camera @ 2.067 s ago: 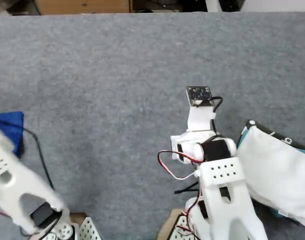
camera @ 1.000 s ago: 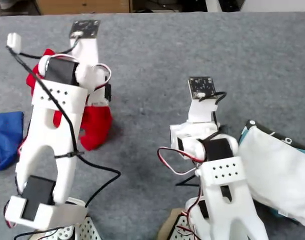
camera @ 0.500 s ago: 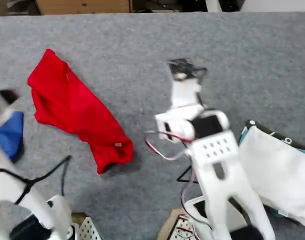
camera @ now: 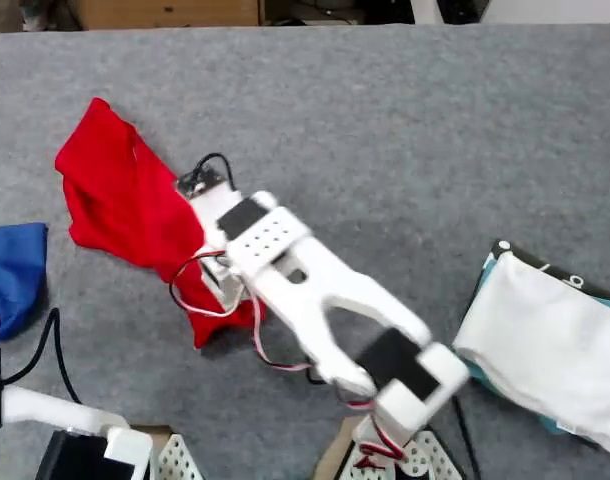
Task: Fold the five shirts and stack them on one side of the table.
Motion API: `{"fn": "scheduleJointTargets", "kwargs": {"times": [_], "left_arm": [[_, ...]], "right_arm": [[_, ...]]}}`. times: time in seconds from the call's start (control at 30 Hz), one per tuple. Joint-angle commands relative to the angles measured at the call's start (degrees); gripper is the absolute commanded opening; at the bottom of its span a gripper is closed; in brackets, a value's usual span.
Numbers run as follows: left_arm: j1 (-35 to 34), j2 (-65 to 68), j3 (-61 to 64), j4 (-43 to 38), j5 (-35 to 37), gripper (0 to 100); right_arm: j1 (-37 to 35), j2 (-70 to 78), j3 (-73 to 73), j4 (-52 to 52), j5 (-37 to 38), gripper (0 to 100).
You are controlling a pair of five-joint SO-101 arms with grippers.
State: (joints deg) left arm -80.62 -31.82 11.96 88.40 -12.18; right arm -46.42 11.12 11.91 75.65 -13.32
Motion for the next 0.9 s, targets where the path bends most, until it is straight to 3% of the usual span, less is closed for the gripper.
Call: {"fn": "scheduleJointTargets", "kwargs": {"times": [0.0,0.23,0.43,0.67,0.77,0.87], "left_arm": [[-1.23,-1.8,1.76,-1.14,-0.35,33],[-1.14,-1.8,1.93,-1.23,-0.35,33],[-1.14,-1.8,1.93,-1.23,-0.35,33],[-1.14,-1.8,1.93,-1.23,-0.35,33],[-1.23,-1.8,1.93,-1.23,-0.35,33],[-1.32,-1.8,1.93,-1.23,-0.35,33]], "right_arm": [[-0.92,7.78,-6.29,-3.34,-2.02,49.0],[-0.48,19.21,-17.63,-1.93,-2.64,49.0],[-0.22,19.74,-22.46,4.4,-3.08,49.0],[-0.22,20.09,-22.2,4.84,-2.81,48.8],[-0.22,20.09,-22.37,4.75,-2.81,42.1],[-0.22,20.09,-22.64,4.57,-2.64,28.6]]}}
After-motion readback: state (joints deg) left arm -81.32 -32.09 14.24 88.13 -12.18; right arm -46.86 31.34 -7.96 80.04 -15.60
